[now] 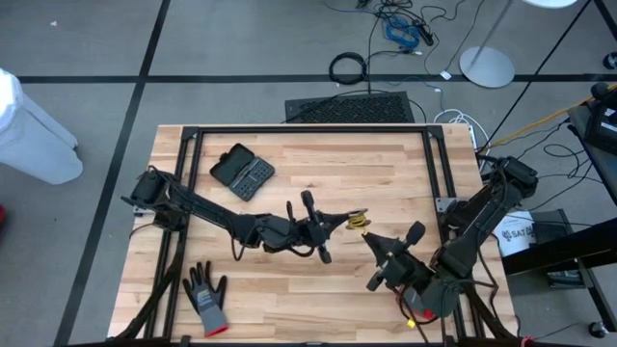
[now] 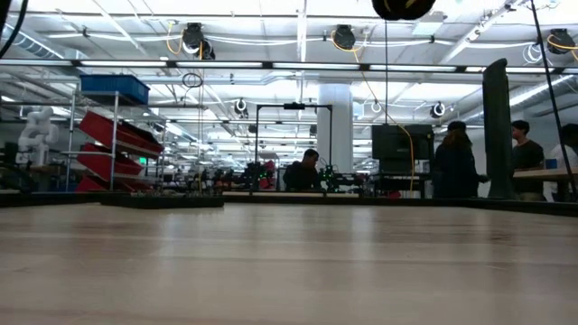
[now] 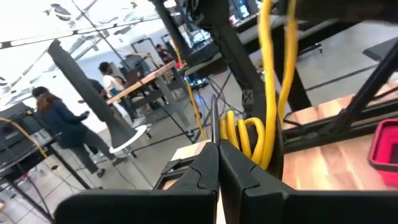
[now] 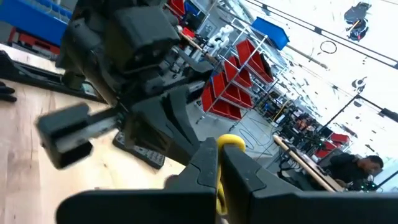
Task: Coil cords
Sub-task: Coil the yellow wire onto the spool
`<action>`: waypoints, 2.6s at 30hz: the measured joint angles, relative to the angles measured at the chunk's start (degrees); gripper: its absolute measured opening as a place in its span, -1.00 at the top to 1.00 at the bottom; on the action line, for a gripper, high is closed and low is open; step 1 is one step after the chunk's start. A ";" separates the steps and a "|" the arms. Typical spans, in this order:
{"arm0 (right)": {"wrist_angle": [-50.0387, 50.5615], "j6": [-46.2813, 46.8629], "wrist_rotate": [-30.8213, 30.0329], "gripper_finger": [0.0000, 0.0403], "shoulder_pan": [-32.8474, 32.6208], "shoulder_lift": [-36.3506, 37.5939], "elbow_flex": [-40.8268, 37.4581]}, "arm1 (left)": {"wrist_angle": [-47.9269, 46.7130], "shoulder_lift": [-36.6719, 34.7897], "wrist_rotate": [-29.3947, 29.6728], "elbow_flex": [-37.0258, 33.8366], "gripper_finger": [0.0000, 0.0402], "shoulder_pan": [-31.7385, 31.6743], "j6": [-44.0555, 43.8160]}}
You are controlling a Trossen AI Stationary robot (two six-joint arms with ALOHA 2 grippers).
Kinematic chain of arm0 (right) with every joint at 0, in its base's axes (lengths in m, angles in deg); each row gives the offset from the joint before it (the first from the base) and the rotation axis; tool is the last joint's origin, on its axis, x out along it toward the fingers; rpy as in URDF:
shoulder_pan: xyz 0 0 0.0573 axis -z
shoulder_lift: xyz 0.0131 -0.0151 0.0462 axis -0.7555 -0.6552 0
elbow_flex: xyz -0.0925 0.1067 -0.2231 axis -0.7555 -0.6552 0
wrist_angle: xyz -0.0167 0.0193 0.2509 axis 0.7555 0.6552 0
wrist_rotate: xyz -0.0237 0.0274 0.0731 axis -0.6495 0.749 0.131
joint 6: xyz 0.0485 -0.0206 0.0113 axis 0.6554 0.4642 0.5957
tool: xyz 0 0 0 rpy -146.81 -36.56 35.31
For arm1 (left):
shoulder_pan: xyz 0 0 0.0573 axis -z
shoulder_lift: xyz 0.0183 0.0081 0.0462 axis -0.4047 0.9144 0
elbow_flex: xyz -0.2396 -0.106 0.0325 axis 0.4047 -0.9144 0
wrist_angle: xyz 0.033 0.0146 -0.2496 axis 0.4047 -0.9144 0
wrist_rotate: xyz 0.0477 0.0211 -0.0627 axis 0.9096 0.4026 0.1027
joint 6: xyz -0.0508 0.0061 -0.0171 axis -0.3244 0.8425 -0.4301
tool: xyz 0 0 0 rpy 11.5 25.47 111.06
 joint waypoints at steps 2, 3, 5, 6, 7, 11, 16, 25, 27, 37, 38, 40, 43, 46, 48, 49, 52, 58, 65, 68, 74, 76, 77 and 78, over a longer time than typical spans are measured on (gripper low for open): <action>0.18 -0.44 -0.02 1.00 0.00 0.23 0.00 | -2.32 -1.00 0.01 0.00 1.00 0.71 0.51; 0.21 -1.04 0.05 1.00 0.01 0.53 0.00 | -3.09 -1.49 0.31 0.00 1.00 1.08 1.01; 0.25 -2.11 0.12 1.00 0.02 1.52 0.00 | -4.62 -2.64 0.95 0.00 1.00 1.96 1.14; 0.37 -2.24 0.19 1.00 -0.01 2.31 0.00 | -5.20 -3.21 1.04 0.00 1.00 2.36 1.10; 0.42 -2.49 0.15 1.00 -0.15 3.20 0.00 | -5.58 -3.73 1.14 0.00 1.00 2.66 1.07; 0.41 -1.81 0.17 1.00 -1.24 6.78 -0.02 | -6.81 -5.32 2.36 0.00 1.00 3.56 1.06; 1.03 1.49 -0.38 1.00 -4.08 8.83 -0.02 | -7.56 -5.54 2.43 -0.07 1.00 3.85 1.08; 16.73 17.71 -0.07 1.00 -4.28 8.68 -0.04 | -6.32 -5.65 -0.18 -0.07 1.00 4.65 1.04; 20.53 22.27 -0.03 1.00 -4.30 8.68 -0.04 | -6.56 -5.65 -0.10 -0.07 1.00 4.65 1.04; 35.47 38.87 6.02 1.00 -4.66 8.64 -0.07 | -8.51 -6.04 2.63 -0.07 1.00 4.54 1.33; 37.06 40.14 8.05 1.00 -4.66 8.64 -0.07 | -8.40 -6.10 2.71 -0.07 1.00 4.54 1.33; 38.96 40.65 12.70 1.00 -4.49 8.60 -0.11 | -8.24 -6.10 2.77 -0.07 1.00 4.54 1.33; 38.86 38.72 17.19 1.00 -4.17 7.89 -0.11 | -8.24 -6.10 2.77 -0.07 1.00 4.53 1.31; 35.63 34.09 18.17 0.98 -4.17 6.39 -0.11 | -8.27 -6.10 2.79 -0.07 1.00 4.06 1.02; 31.47 29.79 18.34 0.94 -4.15 5.23 -0.11 | -8.28 -6.10 3.27 -0.07 1.00 3.76 1.02; 29.21 27.16 18.35 0.92 -4.10 4.74 -0.11 | -8.26 -6.10 3.45 -0.04 1.00 3.57 1.00; 22.69 19.76 18.42 0.84 -3.58 3.30 -0.11 | -8.35 -6.10 3.66 -0.04 1.00 3.13 1.00; 17.43 12.62 21.43 0.70 -0.84 1.13 -0.11 | -8.52 -6.10 3.64 -0.04 1.00 3.01 1.11; 13.49 4.86 25.63 0.58 2.41 -2.05 -0.11 | -10.23 -6.10 3.66 -0.02 1.00 2.63 1.31; 6.67 -3.23 25.24 0.53 2.93 -3.98 -0.11 | -10.64 -6.10 4.66 -0.02 1.00 2.10 1.09; -7.14 -18.31 23.57 0.37 4.36 -8.99 -0.07 | -10.66 -6.10 4.74 -0.02 1.00 1.90 0.87; -10.19 -20.85 22.74 0.30 5.30 -10.78 -0.07 | -10.66 -6.10 4.73 -0.02 1.00 1.94 0.87; -12.01 -22.07 21.81 0.28 5.77 -11.54 -0.07 | -10.63 -6.10 4.73 -0.02 1.00 1.94 0.87; -13.54 -23.38 20.35 0.25 6.19 -12.17 -0.07 | -10.64 -6.10 4.72 -0.02 1.00 1.91 0.87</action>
